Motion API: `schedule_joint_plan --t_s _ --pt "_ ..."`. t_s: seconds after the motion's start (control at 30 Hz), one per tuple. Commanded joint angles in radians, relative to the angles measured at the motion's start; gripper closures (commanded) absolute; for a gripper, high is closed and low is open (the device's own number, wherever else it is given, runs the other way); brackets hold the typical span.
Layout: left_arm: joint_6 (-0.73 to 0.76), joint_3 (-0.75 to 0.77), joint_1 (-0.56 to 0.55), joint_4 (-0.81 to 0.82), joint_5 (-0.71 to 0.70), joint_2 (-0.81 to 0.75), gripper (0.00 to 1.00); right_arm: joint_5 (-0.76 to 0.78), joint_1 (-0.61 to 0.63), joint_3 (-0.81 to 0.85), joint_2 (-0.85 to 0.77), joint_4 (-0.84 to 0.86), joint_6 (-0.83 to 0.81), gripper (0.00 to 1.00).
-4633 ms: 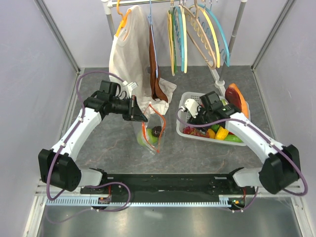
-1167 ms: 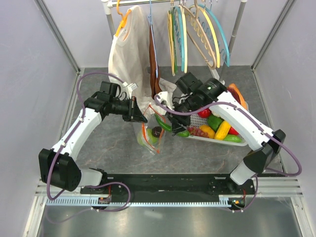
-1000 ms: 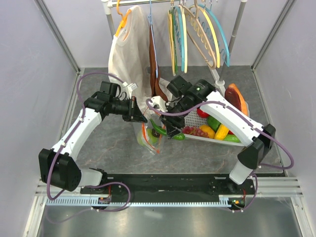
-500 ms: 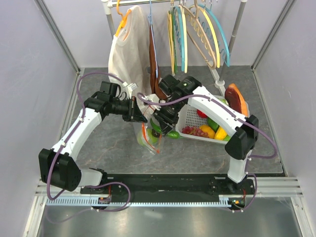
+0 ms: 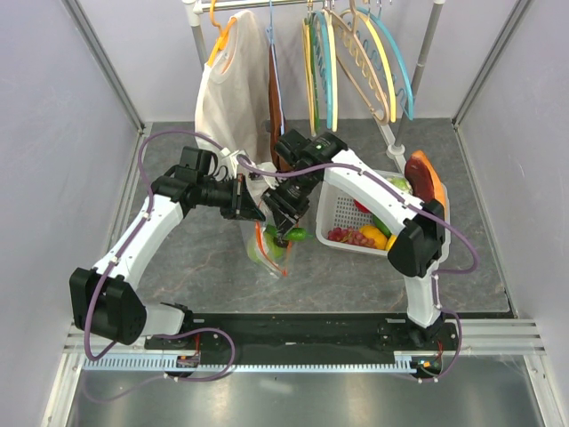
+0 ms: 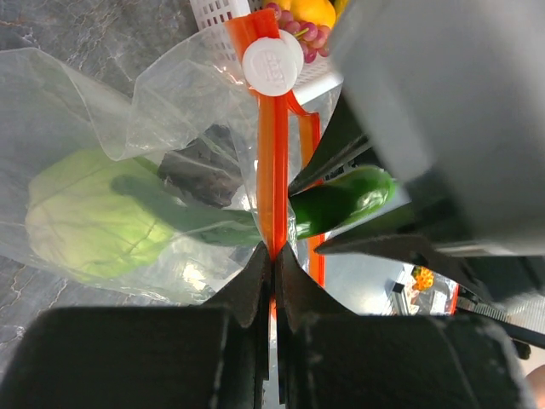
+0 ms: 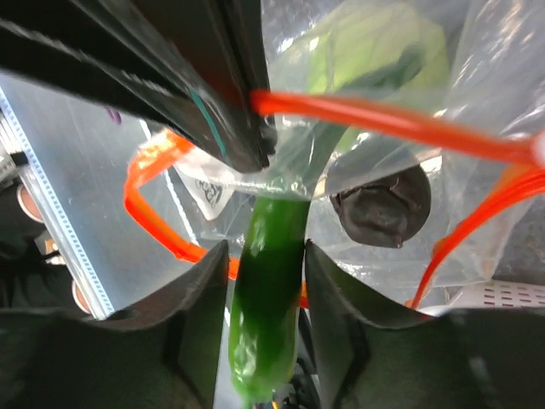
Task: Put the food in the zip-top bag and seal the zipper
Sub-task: Place the fake vegetable in the zipper food storage bag, then pick up the fake fruit from the bin.
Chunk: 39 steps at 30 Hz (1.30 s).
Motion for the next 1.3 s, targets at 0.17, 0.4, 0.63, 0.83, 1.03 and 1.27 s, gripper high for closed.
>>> schedule_joint_plan --t_s 0.17,0.4,0.63,0.83,1.03,1.27 --pt "-0.027 -0.03 -0.001 0.015 0.03 -0.03 0.98 -0.032 -0.016 0.153 0.017 0.088 0.068 0.35" --pt "-0.031 -0.001 0.004 0.014 0.038 -0.027 0.98 -0.071 -0.05 0.095 -0.157 0.075 -0.078 0.19" --pt "-0.001 0.041 0.004 0.001 0.05 -0.038 0.98 0.052 -0.052 -0.265 -0.518 0.181 -0.205 0.06" --pt "-0.003 0.027 0.004 -0.003 0.047 -0.045 0.98 0.412 -0.113 -0.649 -0.704 0.17 -0.242 0.11" --pt "-0.014 0.022 0.004 -0.003 0.053 -0.03 0.98 0.39 -0.36 -0.72 -0.606 0.152 -0.248 0.2" --pt "-0.014 0.018 0.004 -0.002 0.051 -0.038 0.98 0.35 -0.42 -0.616 -0.416 0.202 -0.187 0.27"
